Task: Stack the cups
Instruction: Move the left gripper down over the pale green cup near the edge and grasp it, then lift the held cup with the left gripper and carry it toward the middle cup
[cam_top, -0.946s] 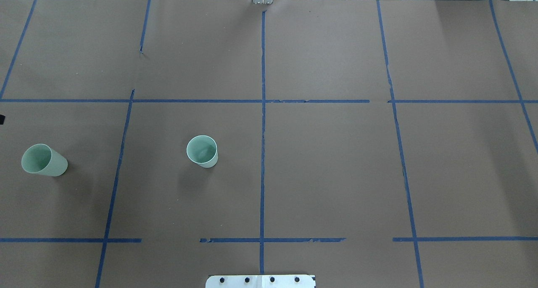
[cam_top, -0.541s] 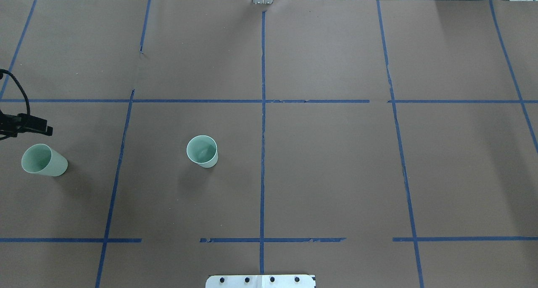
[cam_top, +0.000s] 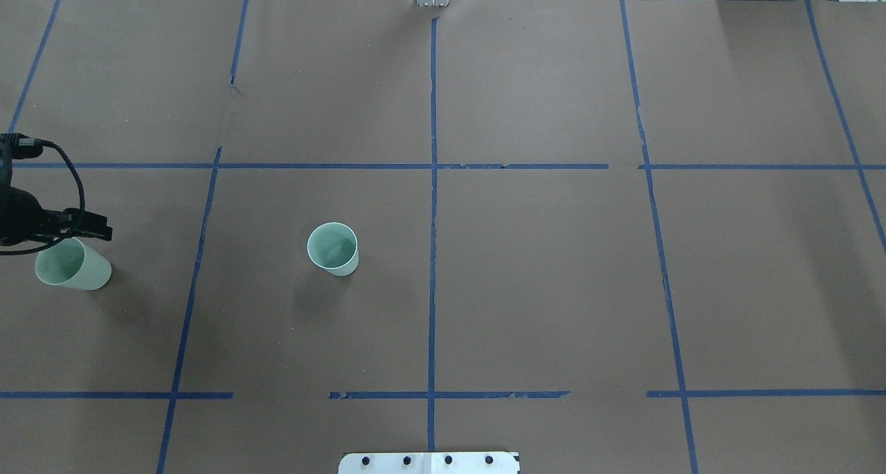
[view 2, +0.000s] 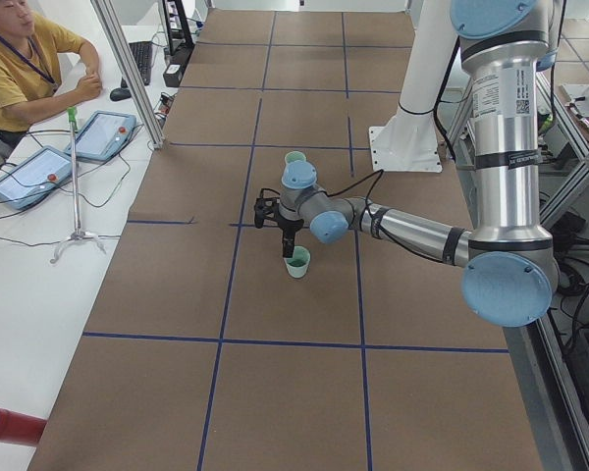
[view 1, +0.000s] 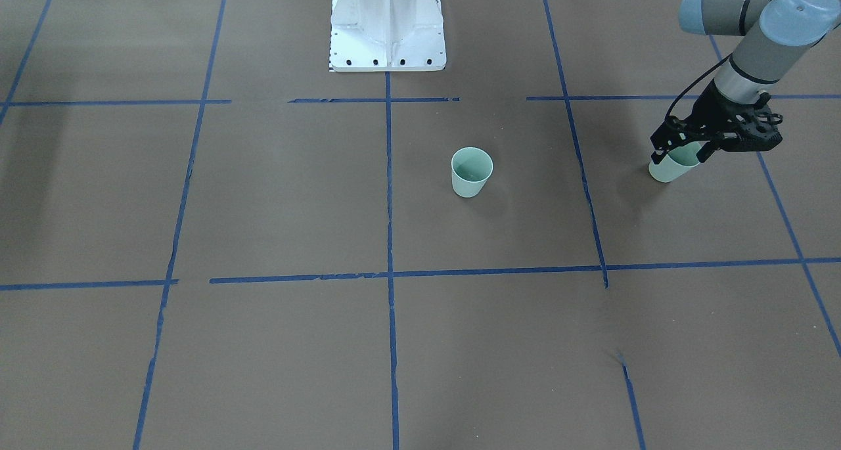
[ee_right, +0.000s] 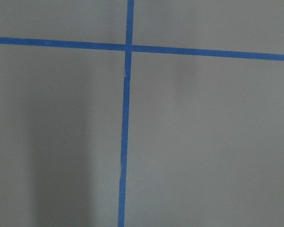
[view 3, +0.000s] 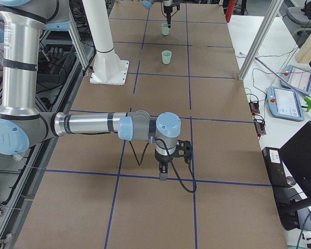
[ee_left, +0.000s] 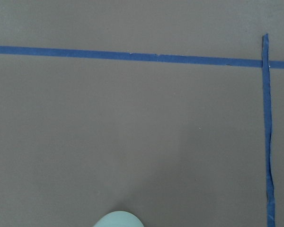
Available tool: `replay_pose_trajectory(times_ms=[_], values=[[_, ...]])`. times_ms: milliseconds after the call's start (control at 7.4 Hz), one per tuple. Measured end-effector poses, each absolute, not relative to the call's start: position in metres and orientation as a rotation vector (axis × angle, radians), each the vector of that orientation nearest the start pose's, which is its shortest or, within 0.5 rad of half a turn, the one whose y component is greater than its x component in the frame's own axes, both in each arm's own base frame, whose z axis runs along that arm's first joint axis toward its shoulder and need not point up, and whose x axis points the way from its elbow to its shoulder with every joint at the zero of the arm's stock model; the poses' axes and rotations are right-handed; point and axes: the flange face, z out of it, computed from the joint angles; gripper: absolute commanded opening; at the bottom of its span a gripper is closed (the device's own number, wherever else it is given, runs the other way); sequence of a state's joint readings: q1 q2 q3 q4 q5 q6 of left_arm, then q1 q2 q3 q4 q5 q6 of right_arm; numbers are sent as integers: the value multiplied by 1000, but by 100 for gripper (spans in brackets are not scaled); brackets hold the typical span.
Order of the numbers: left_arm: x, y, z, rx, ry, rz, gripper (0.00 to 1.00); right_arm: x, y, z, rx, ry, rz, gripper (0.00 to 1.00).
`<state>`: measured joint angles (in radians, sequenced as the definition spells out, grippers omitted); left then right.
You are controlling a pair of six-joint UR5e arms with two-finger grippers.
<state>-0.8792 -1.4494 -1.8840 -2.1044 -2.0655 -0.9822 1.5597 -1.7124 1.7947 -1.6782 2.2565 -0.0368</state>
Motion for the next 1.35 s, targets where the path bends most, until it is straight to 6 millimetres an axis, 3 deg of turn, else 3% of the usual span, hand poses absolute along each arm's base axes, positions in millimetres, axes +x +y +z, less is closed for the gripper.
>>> replay_pose_trajectory(times_ms=[135,270,405,1351], values=[[239,-410,509,111,845,-90,90,65,-429,631,-15,-686,-38,100],[247,-405,510,96,846,-88,40,65,-430,630,-15,-686,-38,100],[252,-402,510,84,846,-89,0,65,-430,630,-15,-686,-38,100],[245,-403,505,88,848,-108,0,65,-430,630,-15,-686,-38,100]])
